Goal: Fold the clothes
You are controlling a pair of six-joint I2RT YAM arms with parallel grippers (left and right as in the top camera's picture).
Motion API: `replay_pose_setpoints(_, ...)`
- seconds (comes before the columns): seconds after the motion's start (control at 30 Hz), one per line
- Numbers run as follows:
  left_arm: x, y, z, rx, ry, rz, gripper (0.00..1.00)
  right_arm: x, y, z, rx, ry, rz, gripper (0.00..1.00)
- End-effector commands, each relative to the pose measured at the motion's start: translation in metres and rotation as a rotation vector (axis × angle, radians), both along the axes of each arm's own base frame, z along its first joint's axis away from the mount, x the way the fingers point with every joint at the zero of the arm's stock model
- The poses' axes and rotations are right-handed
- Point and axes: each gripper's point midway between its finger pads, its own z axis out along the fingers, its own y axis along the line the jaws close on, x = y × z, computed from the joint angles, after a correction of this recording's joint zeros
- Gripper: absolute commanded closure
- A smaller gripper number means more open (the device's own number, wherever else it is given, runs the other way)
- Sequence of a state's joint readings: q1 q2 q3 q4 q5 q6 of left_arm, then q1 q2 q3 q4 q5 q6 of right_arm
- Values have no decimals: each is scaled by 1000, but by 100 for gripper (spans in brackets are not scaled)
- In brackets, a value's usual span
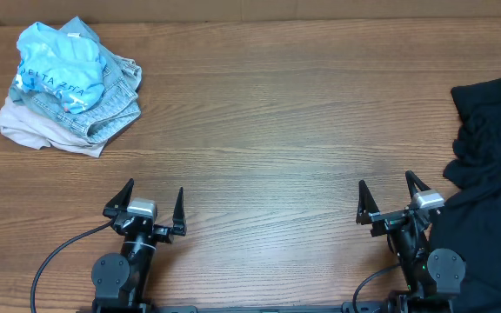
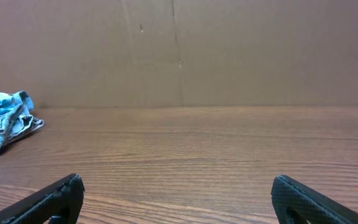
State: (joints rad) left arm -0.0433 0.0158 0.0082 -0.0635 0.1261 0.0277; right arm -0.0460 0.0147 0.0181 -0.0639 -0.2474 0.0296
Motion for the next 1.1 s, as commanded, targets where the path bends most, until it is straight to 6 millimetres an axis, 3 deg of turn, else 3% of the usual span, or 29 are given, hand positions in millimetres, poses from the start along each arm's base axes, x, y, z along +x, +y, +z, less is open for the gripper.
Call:
replay_pose_setpoints(0.0, 0, 3, -2, -12, 5, 14, 0, 0, -1, -1, -1, -6, -4, 0)
replay_pose_setpoints(0.53, 0, 2, -1, -14, 4, 8, 0, 0, -1, 2, -1, -21, -3, 0)
replay_pose_setpoints(0.63, 0, -3, 2, -19, -9, -19, 0, -3, 9, 5, 1, -31, 56, 0)
replay_pose_setpoints(0.8, -2, -7, 33, -46, -118, -47, 0, -8, 15, 24, 88, -43, 97, 0)
replay_pose_setpoints(0.93, -8, -3, 68, -64, -175, -28, 0, -17, 18, 58, 94, -76, 112, 0)
replay_pose_setpoints(1.07, -13, 4, 96, -69, -138, 15, 0, -23, 17, 78, 105, 26, 99, 0)
